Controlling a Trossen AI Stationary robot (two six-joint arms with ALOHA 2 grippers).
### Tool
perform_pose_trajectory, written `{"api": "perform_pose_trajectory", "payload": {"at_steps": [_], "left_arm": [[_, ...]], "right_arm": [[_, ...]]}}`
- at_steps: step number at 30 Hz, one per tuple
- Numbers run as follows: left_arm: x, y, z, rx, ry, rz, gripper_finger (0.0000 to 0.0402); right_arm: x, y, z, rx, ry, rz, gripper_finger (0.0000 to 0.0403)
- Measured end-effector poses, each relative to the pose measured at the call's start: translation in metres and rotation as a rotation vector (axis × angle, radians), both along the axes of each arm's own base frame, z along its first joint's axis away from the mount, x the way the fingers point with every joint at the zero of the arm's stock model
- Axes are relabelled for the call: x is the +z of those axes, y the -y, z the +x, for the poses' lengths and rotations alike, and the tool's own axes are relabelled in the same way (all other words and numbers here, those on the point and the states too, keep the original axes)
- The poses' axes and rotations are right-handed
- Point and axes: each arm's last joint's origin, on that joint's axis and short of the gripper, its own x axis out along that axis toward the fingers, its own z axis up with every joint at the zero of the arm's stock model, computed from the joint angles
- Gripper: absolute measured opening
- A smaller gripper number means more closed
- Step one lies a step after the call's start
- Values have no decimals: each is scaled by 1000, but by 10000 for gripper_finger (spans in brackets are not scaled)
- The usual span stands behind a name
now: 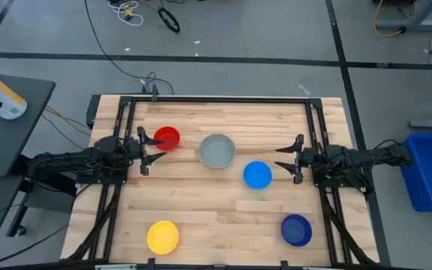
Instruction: Nest bowls inside each other
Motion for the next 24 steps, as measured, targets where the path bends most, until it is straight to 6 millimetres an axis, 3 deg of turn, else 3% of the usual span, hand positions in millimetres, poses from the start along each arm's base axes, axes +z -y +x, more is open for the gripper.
{"api": "perform_pose_trajectory", "payload": {"at_steps": [13,24], "left_arm": [[0,0,0,0,2,0,206],[0,0,0,-2,27,-108,206]], "right_arm": [[0,0,0,0,0,0,248],[6,0,0,-1,59,8,267]]}}
